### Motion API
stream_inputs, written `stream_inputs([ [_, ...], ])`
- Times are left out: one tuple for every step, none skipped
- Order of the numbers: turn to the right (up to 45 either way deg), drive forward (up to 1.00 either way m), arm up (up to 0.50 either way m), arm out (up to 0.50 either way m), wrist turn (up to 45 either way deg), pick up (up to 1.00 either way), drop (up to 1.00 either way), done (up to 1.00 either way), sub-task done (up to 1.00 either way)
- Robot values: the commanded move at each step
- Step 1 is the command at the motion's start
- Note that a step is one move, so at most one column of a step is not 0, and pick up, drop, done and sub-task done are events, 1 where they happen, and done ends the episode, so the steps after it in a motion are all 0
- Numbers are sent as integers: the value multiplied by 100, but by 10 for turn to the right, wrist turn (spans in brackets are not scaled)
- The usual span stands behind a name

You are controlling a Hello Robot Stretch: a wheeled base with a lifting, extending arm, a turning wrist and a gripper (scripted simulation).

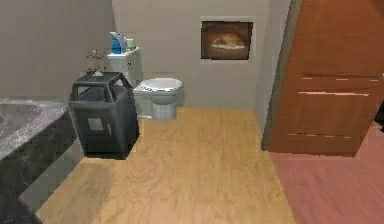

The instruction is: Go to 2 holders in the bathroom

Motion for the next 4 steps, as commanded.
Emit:
stream_inputs([
  [0,100,0,0,0,0,0,0,0],
  [-30,0,0,0,0,0,0,0,0],
  [0,20,0,0,0,0,0,0,0],
  [-450,0,0,0,0,0,0,0,0],
])
